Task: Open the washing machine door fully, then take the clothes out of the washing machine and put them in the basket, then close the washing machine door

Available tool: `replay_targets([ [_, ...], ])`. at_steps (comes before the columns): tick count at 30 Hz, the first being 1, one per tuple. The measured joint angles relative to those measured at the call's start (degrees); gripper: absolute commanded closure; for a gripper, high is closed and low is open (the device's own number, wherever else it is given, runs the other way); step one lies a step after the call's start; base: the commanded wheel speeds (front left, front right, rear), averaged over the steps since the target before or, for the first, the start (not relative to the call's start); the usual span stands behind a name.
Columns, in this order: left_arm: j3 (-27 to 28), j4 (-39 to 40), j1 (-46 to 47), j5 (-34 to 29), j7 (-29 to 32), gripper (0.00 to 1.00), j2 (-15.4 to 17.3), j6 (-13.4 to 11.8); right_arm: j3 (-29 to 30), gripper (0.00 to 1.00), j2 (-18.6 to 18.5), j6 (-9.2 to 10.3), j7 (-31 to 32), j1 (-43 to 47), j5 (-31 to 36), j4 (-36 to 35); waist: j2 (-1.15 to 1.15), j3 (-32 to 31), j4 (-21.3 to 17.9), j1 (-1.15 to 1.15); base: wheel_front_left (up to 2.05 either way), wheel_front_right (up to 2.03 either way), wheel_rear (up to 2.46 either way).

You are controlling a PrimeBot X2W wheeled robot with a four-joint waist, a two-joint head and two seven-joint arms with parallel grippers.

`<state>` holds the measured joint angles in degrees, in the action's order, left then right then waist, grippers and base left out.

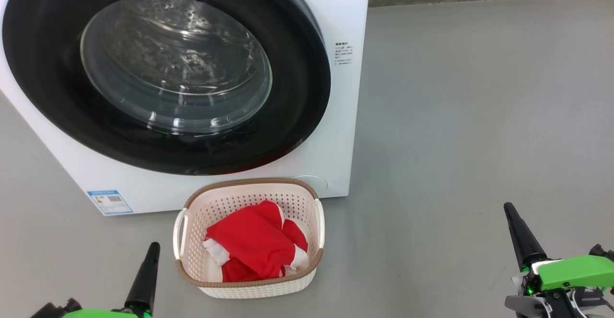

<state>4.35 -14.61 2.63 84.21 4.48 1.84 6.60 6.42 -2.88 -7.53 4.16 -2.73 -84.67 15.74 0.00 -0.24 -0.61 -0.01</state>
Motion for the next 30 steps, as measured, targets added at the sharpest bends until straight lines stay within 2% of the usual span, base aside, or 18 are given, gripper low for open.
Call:
replay_targets([
  [11,0.2,-0.5,1.3,7.3,1.7,1.0,0.0,0.5,0.7,1.0,0.2,0.01,1.9,-0.8,-6.5,0.0,0.0,0.4,0.6,0.0,0.0,0.0,0.0],
  [30,0.2,-0.6,1.3,7.6,1.8,1.0,0.0,0.5,0.8,1.0,0.2,0.01,1.9,-1.1,-7.5,-0.1,0.0,0.4,0.6,0.0,0.0,0.0,0.0],
])
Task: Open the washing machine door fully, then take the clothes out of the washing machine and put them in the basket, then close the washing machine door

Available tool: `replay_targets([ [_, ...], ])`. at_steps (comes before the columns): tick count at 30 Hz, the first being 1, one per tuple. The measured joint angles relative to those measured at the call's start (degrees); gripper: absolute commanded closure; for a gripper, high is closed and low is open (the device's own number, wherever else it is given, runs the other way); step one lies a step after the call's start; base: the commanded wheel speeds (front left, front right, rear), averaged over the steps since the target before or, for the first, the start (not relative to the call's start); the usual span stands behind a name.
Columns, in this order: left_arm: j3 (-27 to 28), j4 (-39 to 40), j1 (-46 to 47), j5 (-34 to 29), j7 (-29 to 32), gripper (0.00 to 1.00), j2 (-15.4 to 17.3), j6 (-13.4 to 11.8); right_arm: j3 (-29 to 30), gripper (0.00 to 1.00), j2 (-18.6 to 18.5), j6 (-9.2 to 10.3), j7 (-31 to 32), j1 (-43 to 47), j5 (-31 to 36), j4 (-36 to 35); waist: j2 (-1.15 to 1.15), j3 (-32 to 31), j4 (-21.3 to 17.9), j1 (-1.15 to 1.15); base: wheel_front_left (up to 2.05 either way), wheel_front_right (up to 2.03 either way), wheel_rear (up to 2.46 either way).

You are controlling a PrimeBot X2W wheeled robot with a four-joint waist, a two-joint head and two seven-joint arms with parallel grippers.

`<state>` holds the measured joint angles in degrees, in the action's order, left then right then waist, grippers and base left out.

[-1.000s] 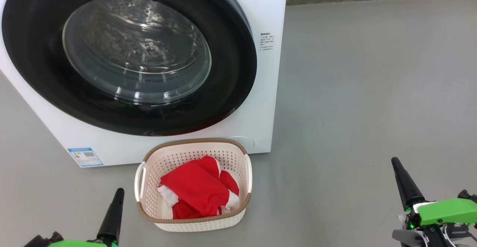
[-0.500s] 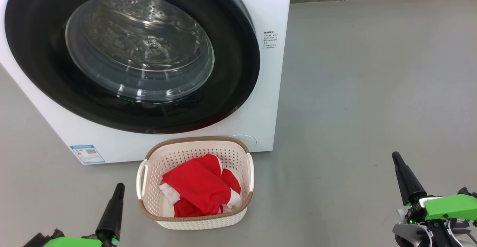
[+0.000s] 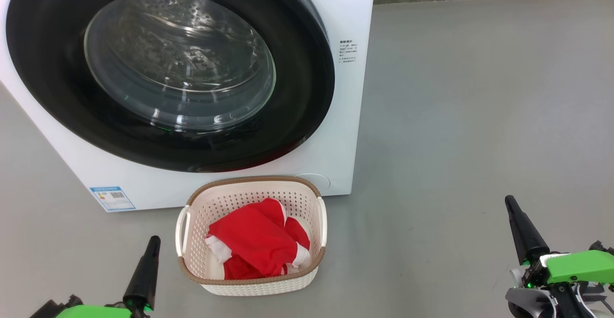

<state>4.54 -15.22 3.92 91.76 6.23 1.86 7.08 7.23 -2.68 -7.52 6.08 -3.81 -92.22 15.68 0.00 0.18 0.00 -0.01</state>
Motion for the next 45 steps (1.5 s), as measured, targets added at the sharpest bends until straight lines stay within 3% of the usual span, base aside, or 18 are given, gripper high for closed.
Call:
replay_targets([
  [45,0.0,0.0,0.0,0.0,0.0,1.0,0.0,0.0,0.1,1.0,0.1,0.0,0.0,0.0,0.0,0.0,0.0,0.0,0.0,0.0,0.0,0.0,0.0],
])
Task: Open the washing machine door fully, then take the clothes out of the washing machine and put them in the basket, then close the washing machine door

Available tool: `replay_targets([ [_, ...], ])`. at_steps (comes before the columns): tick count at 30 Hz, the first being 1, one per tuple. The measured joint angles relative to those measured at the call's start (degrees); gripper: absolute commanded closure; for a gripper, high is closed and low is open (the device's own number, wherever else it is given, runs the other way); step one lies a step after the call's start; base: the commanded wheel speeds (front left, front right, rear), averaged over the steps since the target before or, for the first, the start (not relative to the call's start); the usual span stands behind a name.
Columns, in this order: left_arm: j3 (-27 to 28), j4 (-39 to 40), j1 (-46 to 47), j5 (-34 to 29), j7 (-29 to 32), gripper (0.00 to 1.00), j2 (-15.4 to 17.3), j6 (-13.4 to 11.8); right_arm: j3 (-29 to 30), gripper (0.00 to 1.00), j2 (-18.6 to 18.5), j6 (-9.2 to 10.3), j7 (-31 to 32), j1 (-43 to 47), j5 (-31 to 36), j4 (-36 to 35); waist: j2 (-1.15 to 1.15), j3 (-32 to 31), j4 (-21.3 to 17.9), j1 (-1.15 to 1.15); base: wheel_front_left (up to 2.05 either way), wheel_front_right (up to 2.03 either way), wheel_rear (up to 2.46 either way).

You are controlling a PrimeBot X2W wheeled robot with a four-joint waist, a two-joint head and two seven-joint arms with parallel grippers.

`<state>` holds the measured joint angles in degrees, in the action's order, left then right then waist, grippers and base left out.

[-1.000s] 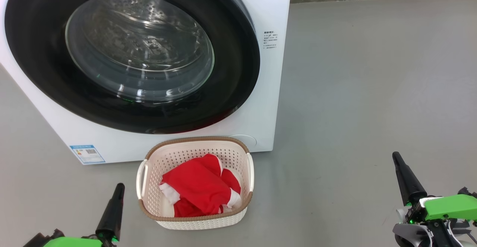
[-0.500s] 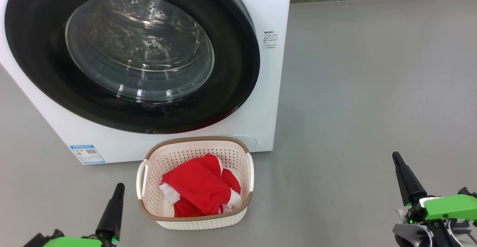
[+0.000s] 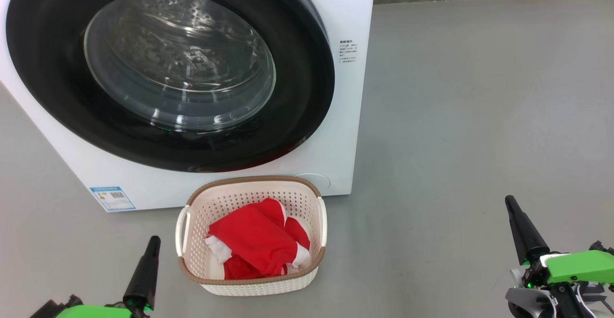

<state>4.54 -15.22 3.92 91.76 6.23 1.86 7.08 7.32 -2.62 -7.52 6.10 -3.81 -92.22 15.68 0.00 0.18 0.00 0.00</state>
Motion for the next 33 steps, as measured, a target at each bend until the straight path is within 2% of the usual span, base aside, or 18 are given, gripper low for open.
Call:
replay_targets([
  [33,0.0,0.0,0.0,0.0,0.0,1.0,0.0,0.0,0.1,1.0,0.2,0.0,0.0,0.0,0.0,0.0,0.0,0.0,0.0,0.0,0.0,0.0,0.0],
])
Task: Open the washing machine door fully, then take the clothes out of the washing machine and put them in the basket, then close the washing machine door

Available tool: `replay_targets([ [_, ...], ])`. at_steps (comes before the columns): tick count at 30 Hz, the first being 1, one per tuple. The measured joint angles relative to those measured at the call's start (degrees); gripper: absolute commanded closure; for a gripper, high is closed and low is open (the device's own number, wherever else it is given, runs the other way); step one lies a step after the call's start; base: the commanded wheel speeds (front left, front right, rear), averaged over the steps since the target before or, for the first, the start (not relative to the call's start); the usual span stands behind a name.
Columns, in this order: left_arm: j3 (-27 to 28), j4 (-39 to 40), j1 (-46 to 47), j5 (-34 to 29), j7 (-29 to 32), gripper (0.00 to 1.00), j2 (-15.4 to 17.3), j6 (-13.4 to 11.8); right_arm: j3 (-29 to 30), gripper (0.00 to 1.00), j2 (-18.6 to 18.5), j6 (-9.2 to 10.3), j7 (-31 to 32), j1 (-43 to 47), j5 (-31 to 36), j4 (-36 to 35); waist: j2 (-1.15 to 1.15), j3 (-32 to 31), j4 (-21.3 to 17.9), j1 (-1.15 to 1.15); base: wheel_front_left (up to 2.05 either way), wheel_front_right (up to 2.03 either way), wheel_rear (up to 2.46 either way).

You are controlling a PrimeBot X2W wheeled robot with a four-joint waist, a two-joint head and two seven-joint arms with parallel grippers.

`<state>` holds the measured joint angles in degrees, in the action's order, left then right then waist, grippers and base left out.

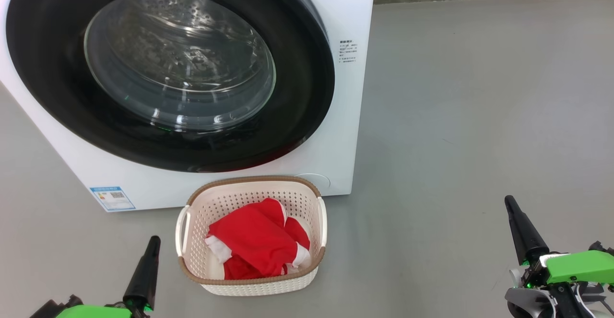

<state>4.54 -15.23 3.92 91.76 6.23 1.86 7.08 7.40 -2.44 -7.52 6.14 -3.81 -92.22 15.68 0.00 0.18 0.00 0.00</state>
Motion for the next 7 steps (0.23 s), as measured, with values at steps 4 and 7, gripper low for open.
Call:
replay_targets([
  [4,0.0,0.0,0.0,0.0,0.0,1.0,0.0,0.0,0.0,1.0,0.0,0.0,0.0,0.0,0.0,0.0,0.0,0.0,0.0,0.0,0.0,0.0,0.0],
  [7,0.0,0.0,0.0,0.0,0.0,1.0,0.0,0.0,0.0,1.0,0.0,0.0,0.0,0.0,0.0,0.0,0.0,0.0,0.0,0.0,0.0,0.0,0.0],
])
